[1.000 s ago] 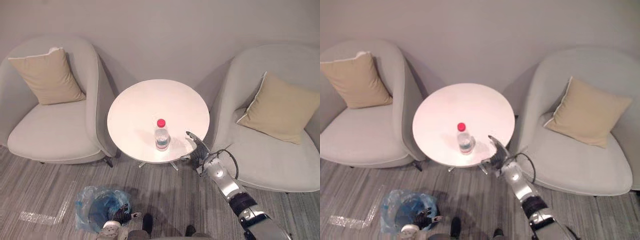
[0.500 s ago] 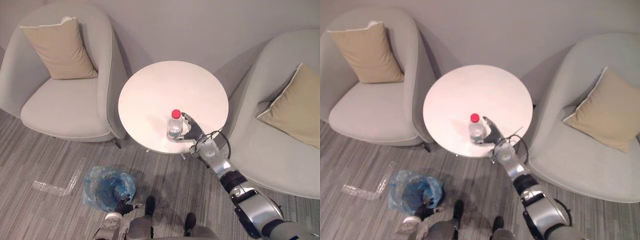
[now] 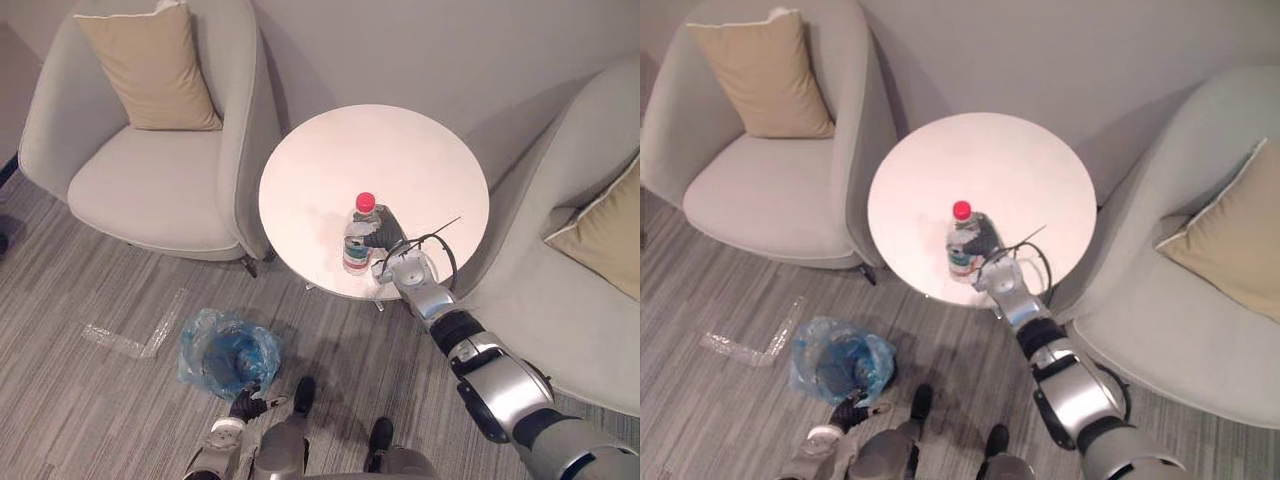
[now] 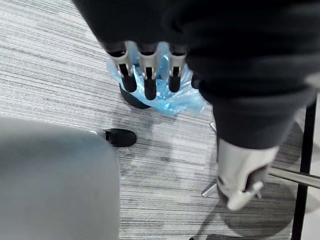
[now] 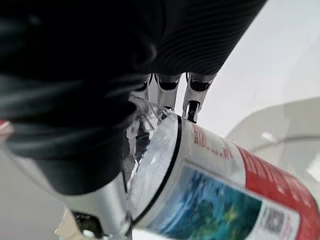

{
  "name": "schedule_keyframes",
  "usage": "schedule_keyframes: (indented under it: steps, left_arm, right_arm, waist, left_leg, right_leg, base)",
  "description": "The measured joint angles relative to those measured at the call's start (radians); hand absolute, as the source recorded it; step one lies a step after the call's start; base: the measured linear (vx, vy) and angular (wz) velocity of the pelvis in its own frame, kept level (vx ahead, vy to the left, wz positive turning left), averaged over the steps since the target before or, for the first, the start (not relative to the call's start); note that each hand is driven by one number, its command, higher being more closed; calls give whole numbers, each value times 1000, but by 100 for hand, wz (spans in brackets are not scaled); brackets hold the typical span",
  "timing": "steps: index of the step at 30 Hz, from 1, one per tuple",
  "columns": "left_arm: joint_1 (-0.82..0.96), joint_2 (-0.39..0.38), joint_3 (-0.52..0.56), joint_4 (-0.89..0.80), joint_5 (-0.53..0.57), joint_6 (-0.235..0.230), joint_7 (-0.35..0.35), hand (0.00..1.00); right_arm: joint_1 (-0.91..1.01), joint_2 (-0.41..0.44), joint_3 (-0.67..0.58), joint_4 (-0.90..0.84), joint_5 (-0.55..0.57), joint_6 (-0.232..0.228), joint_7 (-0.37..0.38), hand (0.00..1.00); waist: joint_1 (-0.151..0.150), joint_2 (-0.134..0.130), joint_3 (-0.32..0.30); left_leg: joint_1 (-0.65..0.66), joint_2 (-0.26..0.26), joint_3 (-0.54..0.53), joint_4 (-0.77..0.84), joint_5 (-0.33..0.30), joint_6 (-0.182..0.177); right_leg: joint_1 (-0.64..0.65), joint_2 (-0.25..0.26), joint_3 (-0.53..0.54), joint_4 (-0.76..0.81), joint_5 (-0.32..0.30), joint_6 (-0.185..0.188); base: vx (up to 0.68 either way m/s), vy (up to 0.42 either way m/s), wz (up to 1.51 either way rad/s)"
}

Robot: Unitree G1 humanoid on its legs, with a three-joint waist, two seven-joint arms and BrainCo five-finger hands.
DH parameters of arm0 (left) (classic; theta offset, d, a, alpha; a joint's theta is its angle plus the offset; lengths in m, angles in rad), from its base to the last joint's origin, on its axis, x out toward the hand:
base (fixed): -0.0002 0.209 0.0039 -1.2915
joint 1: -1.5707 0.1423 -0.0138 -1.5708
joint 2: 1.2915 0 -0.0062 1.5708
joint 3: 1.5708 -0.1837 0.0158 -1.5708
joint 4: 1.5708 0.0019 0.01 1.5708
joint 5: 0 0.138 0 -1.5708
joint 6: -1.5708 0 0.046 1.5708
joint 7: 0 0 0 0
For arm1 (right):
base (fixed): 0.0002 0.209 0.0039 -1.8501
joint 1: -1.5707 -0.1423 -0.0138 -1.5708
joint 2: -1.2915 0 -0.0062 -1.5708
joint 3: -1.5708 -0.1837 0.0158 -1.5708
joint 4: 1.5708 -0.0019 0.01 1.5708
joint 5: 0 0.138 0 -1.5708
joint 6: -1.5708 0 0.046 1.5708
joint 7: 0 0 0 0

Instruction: Gather rubbish on tea table into small bin, then transfer packed bag to large trash can.

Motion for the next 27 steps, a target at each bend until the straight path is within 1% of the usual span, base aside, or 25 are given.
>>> schedule_keyframes:
  steps: [3,7,9,10,13,14,16,20,21,22,24,25,26,27]
  left_arm:
    - [-2,2,0,-3,1,2,0,0]
    - [-4,3,0,-2,6,12,-1,0]
    - [-4,5,0,-1,23,14,-2,0]
    - [-4,6,0,0,24,15,-2,0]
    - [-3,9,0,12,43,19,-2,0]
    - [-3,12,0,20,44,21,-3,0]
    - [-3,15,-1,33,44,27,-3,0]
    - [4,19,-19,69,43,29,-5,0]
    - [7,22,-33,74,43,29,-5,0]
    - [11,22,-36,79,43,29,-7,0]
    - [15,22,-42,88,43,29,-14,0]
    - [15,22,-46,89,43,29,-20,0]
    - [15,22,-62,96,41,29,-26,0]
    - [13,22,-77,95,41,27,-26,0]
  right_arm:
    - [27,-4,6,-40,-1,1,13,100]
    - [140,-16,24,-210,-5,-1,42,100]
    - [230,-24,33,-321,-11,-6,67,100]
    - [258,-25,35,-343,-12,-11,76,100]
    - [393,-40,40,-467,-12,-14,113,100]
    - [437,-40,40,-511,-11,-15,129,100]
    - [504,-43,35,-571,-10,-20,142,100]
    - [644,-41,4,-686,2,-25,180,100]
    - [673,-43,-1,-717,3,-29,190,100]
    - [694,-44,-1,-736,2,-36,199,100]
    - [729,-41,-3,-762,3,-48,211,100]
    - [740,-40,-5,-767,3,-50,214,100]
    - [765,-38,-12,-780,23,-51,220,100]
    - [785,-33,-22,-791,41,-51,224,100]
  waist:
    - [-2,-1,7]
    - [-10,-3,7]
    - [-22,-6,5]
    - [-24,-8,4]
    - [-45,-15,-1]
    - [-58,-19,-3]
    - [-72,-24,-6]
    - [-82,-33,-67]
    - [-87,-35,-75]
    - [-98,-35,-82]
    - [-114,-34,-91]
    - [-115,-34,-92]
    - [-119,-34,-92]
    - [-119,-37,-94]
  left_leg:
    - [1,0,1,0,1,1]
    - [10,0,12,0,1,1]
    - [16,0,26,0,1,1]
    - [20,0,34,0,1,2]
    - [44,2,60,0,-4,6]
    - [49,4,74,0,-5,7]
    - [63,9,101,0,-10,10]
    - [73,20,174,0,-26,12]
    - [85,21,192,1,-30,11]
    - [95,22,207,1,-35,13]
    - [115,22,229,1,-40,16]
    - [120,22,231,1,-41,16]
    - [128,21,232,1,-42,15]
    - [127,16,226,10,-45,18]
  right_leg:
    - [0,-3,1,1,0,0]
    - [4,-7,18,1,0,1]
    - [5,-9,29,1,0,1]
    - [6,-9,34,1,1,2]
    - [18,-10,63,1,1,3]
    - [16,-9,80,1,3,5]
    - [15,-5,109,1,6,9]
    - [-15,3,190,0,21,12]
    - [-16,5,214,0,26,12]
    - [-15,6,232,1,28,12]
    - [-17,6,251,19,27,13]
    - [-17,6,255,25,26,15]
    - [-25,4,260,58,11,21]
    - [-47,-3,263,118,-18,27]
  base:
    - [-27,2,0]
    - [-13,4,-8]
    - [-20,10,-13]
    - [-22,9,-19]
    - [-37,9,-24]
    - [-55,8,-38]
    - [-70,7,-45]
    - [-37,9,-59]
    - [-10,16,-60]
    - [-15,20,-55]
    - [-15,13,-38]
    - [-26,2,-24]
    - [-47,-9,-3]
    - [-61,-12,10]
